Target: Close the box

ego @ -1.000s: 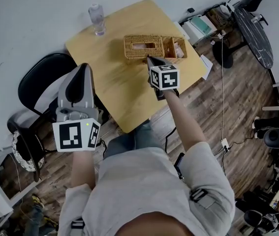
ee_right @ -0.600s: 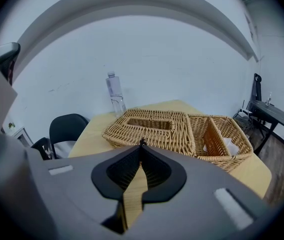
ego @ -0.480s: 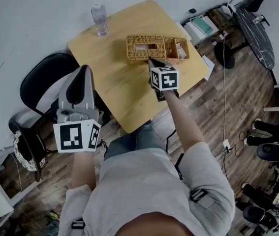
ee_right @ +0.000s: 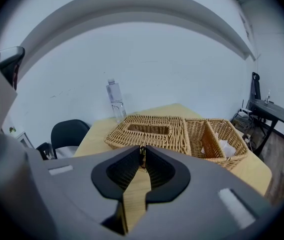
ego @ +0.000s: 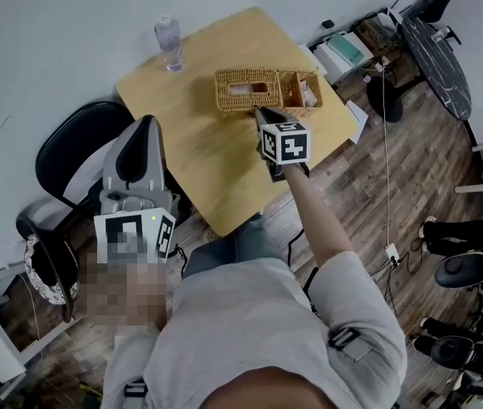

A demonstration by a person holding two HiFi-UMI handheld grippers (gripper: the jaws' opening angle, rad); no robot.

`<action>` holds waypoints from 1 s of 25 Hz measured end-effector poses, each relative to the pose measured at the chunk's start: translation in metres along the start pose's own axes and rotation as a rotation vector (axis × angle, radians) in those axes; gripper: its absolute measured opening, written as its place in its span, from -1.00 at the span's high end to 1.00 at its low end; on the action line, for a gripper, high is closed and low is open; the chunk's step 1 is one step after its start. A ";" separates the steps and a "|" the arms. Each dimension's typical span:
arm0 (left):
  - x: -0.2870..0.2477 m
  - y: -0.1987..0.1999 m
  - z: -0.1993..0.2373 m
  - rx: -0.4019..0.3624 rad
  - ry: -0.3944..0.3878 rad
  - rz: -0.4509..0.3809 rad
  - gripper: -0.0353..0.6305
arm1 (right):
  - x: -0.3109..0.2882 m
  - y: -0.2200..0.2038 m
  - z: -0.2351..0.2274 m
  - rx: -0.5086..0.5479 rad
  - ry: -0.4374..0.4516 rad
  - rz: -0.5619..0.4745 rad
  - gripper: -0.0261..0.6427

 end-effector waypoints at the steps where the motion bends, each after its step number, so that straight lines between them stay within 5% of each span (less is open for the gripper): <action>1: -0.002 0.001 0.000 -0.001 -0.002 -0.003 0.72 | 0.003 0.002 0.000 -0.002 0.001 -0.010 0.86; 25: -0.045 0.024 -0.026 0.028 -0.077 -0.072 0.72 | 0.126 0.086 0.024 0.137 0.013 -0.380 0.87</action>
Point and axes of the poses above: the fingertips, and each gripper's own axes: x backward along the fingers, z to its left, y out of its top, the point moved 7 cm from there along x, backward along the fingers, and after that the axes turned 8 degrees about -x, right-handed, at the moved point
